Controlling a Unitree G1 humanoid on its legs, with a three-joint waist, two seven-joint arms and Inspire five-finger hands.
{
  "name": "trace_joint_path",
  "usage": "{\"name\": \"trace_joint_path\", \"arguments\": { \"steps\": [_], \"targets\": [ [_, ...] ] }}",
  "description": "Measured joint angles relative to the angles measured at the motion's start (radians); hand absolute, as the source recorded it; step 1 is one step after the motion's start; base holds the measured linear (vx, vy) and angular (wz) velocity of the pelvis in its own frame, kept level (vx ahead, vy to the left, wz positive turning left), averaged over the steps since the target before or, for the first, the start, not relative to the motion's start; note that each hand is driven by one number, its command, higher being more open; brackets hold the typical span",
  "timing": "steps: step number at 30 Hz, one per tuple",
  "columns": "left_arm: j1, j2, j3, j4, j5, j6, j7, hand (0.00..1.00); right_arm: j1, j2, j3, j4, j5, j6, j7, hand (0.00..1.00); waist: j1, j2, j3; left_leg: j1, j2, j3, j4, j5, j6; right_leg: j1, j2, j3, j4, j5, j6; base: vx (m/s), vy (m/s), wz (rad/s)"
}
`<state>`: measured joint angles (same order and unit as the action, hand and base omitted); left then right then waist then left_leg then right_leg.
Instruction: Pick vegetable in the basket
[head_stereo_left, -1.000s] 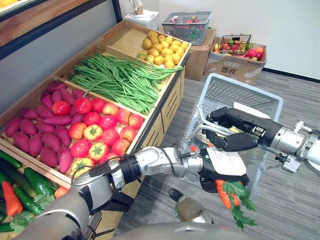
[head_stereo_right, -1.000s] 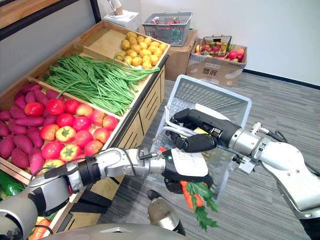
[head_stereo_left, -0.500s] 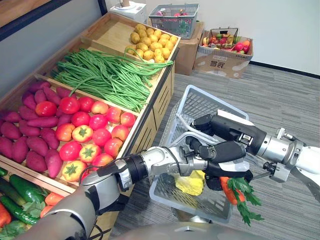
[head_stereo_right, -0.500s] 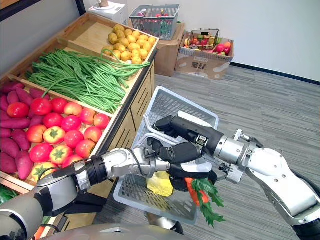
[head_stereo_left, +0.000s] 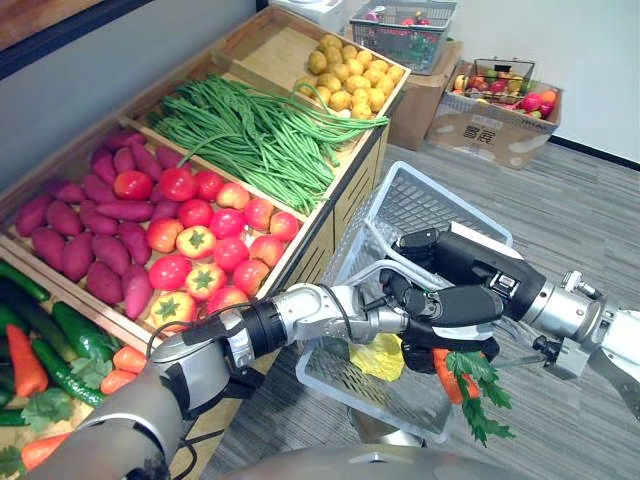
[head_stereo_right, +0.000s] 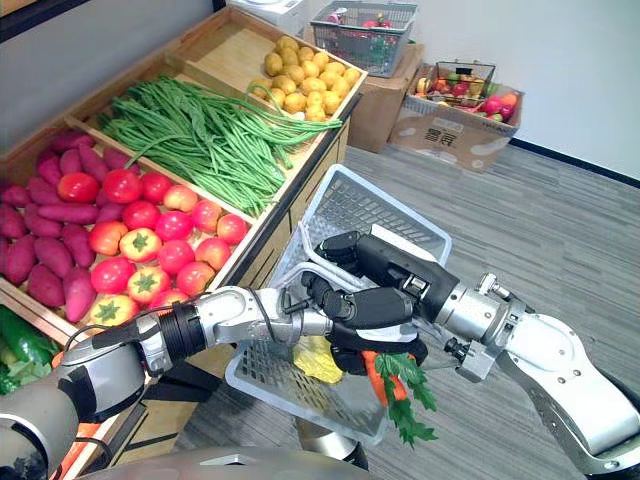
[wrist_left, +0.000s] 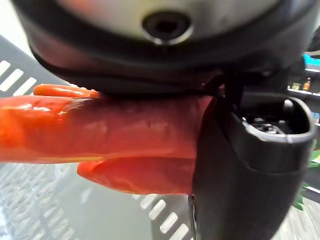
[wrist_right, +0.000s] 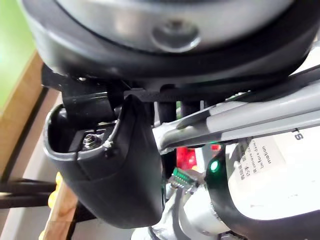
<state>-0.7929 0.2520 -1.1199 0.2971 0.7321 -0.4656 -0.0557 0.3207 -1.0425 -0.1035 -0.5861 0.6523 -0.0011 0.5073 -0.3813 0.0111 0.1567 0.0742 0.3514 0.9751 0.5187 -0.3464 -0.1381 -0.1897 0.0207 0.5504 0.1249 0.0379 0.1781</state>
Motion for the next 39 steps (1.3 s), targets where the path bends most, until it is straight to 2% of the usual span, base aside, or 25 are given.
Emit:
{"name": "trace_joint_path", "arguments": {
  "steps": [7, 20, 27, 34, 39],
  "targets": [
    [0.01, 0.001, 0.027, -0.009, 0.066, 0.002, 0.0, 0.0, 0.018, 0.023, -0.003, -0.008, -0.001, -0.006, -0.009, 0.0, 0.019, -0.001, 0.0, -0.006, -0.001, -0.013, 0.0, 0.003, 0.004, -0.001, -0.002, -0.012, 0.01, -0.006, -0.003, 0.03, 0.046, 0.05],
    [0.018, -0.016, 0.05, 0.01, 0.184, 0.005, 0.009, 0.0, 0.04, 0.032, -0.011, -0.008, -0.004, -0.005, -0.011, 0.0, 0.02, -0.004, 0.002, -0.016, -0.008, -0.02, -0.002, 0.004, 0.007, -0.011, -0.008, -0.018, 0.015, -0.01, -0.001, 0.04, 0.041, 0.01],
    [0.02, -0.019, 0.059, 0.014, 0.186, 0.008, 0.009, 0.0, 0.039, 0.066, -0.016, -0.008, -0.02, -0.005, -0.01, 0.0, 0.022, -0.005, 0.003, -0.025, -0.014, -0.034, -0.002, 0.006, 0.01, -0.012, -0.016, -0.027, 0.015, -0.011, 0.001, 0.03, 0.04, 0.05],
    [0.081, -0.018, 0.107, -0.009, 0.187, 0.01, 0.008, 0.0, 0.005, 0.077, 0.009, -0.007, -0.055, -0.004, 0.003, 0.0, 0.022, -0.004, 0.002, -0.019, -0.016, -0.033, -0.002, 0.006, 0.011, -0.01, -0.014, -0.023, 0.015, -0.011, 0.001, 0.04, 0.035, -0.02],
    [0.131, -0.018, 0.15, -0.032, 0.229, 0.024, 0.007, 0.0, -0.005, 0.157, 0.014, -0.007, -0.099, 0.003, 0.03, 0.0, 0.022, -0.006, 0.001, -0.015, -0.014, -0.032, -0.001, 0.006, 0.011, -0.005, -0.014, -0.023, 0.015, -0.011, 0.001, 0.0, 0.0, 0.0]
  ]
}}
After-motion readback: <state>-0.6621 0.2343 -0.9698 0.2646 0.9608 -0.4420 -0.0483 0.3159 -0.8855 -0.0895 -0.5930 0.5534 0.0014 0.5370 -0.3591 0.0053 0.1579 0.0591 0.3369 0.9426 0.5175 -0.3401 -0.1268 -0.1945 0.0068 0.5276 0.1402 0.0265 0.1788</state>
